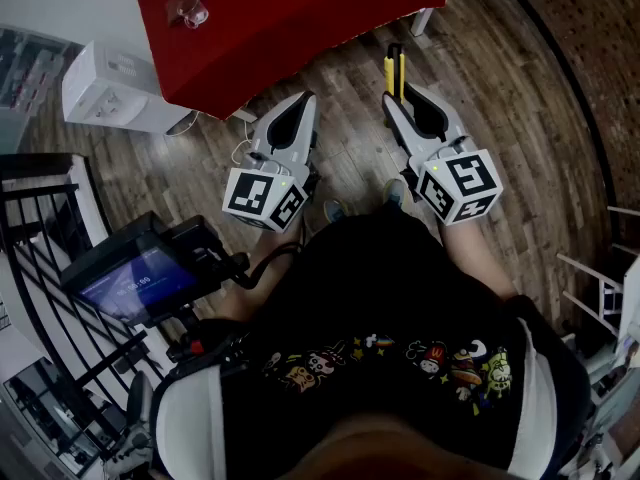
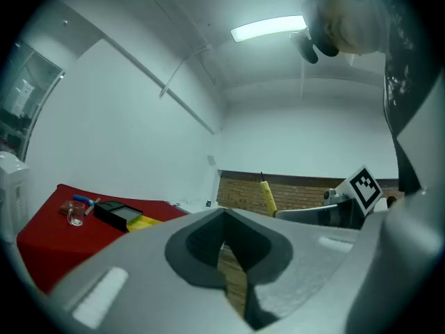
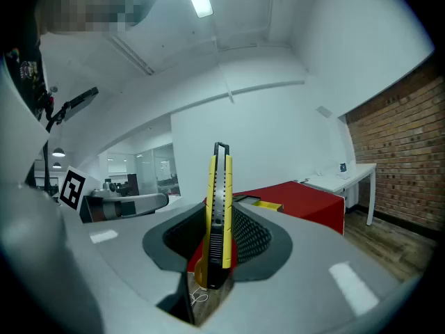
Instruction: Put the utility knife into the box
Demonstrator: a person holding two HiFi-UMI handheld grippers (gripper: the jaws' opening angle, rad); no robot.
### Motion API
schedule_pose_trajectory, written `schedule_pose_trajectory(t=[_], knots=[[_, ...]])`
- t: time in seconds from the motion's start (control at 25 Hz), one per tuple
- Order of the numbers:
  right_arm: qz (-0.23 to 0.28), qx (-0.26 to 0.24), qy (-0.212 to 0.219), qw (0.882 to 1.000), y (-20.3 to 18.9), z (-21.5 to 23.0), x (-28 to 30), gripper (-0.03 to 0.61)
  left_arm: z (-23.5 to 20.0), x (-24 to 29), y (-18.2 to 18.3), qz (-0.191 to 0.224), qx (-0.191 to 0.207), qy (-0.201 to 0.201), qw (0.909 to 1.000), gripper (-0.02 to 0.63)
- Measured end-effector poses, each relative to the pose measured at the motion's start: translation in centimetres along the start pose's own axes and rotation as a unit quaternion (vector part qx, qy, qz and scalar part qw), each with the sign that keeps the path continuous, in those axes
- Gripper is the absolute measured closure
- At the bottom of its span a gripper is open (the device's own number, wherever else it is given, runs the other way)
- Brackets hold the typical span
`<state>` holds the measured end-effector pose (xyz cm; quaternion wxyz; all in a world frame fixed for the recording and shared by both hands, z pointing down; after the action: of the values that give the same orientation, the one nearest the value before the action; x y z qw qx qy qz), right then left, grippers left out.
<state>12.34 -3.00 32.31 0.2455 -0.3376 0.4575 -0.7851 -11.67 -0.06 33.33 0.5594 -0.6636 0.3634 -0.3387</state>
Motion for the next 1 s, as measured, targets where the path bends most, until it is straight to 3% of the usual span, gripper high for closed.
schedule_pose_trajectory(t=[0.36, 0.6, 1.0], knots=[[0.002, 0.006, 0.006, 1.0, 0.7, 0.1, 0.3, 0.439, -0.2, 0.6, 0.2, 0.009, -0.005, 0.001, 1.0, 0.614], [-0.029, -0.029, 0.021, 0.999, 0.9, 0.1, 1.3, 0.439, -0.2, 0.3, -0.5, 0.019, -0.021, 0.023, 0.9994, 0.614], [-0.041, -0.046, 0.032, 0.998, 0.9, 0.1, 2.7, 0.439, -0.7, -0.4, -1.1, 0.02, -0.031, 0.044, 0.9983, 0.614]])
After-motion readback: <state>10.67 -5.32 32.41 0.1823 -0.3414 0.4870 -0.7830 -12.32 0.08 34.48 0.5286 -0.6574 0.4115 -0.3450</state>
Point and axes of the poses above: the fingertips, and each gripper's own axes: x forward along the fingers, z to its right, y out of its top, the point moved 10 cm from there along -x, backward along the fingers, and after that the axes turned 10 degrees about x, right-handed, at the moved point
